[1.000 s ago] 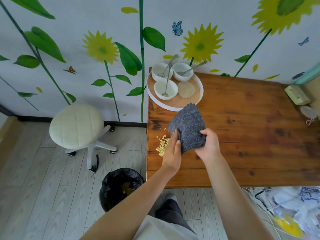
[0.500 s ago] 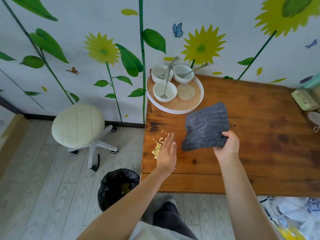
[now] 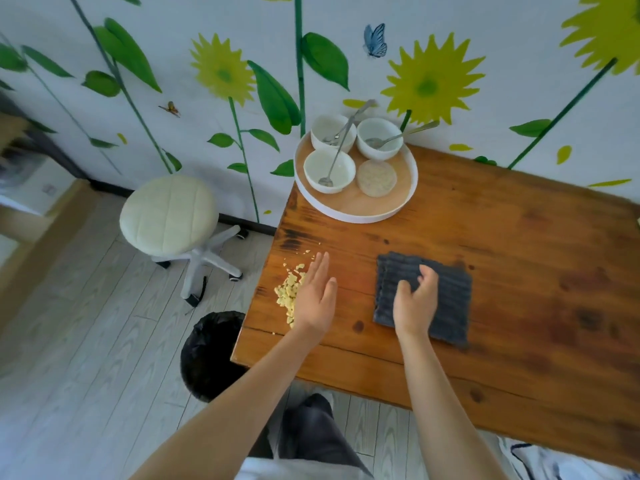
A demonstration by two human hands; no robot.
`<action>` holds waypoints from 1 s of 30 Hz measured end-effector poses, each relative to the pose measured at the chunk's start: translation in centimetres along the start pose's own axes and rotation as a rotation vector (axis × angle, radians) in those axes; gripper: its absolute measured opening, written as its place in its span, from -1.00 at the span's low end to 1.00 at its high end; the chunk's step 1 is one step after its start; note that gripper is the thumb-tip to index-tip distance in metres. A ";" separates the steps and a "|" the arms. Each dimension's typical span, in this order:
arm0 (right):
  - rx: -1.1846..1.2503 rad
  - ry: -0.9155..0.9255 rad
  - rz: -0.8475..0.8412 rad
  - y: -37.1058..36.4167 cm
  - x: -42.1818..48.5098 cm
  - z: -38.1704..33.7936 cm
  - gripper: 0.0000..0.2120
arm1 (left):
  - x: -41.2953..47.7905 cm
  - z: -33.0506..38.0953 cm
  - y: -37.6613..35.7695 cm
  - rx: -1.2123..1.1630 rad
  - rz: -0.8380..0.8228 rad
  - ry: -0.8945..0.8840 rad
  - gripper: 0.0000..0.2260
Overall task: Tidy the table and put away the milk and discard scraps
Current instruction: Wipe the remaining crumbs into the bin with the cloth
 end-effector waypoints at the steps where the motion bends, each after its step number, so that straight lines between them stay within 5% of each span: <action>1: -0.014 0.012 -0.028 -0.6 -0.3 -0.1 -0.57 | -0.3 -0.3 0.4 -0.003 0.023 0.013 -0.58; 12: -0.064 0.154 -0.165 -7.6 -7.7 -4.3 -0.58 | -3.6 -5.5 8.9 -0.132 0.098 0.078 -0.42; 16: -0.029 0.232 -0.233 -14.2 -13.8 -7.0 -0.58 | -6.0 -10.8 15.4 -0.115 0.137 0.111 -0.54; 21: 0.056 0.300 -0.459 -24.4 -23.6 -9.3 -0.52 | -9.9 -20.2 23.7 -0.104 0.151 0.262 -0.44; 30: -0.264 0.066 -0.625 -33.5 -24.9 -0.8 -0.48 | -9.4 -31.5 25.6 0.013 -0.035 0.557 -0.50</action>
Point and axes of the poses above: each hand's wrist, its own x-axis towards the middle knuckle, its own y-axis out of the back of the hand, z = x × y, the point moved 6 cm from there along x, towards the middle knuckle, and after that the axes turned 2 degrees about -z, right-handed, at the moved point
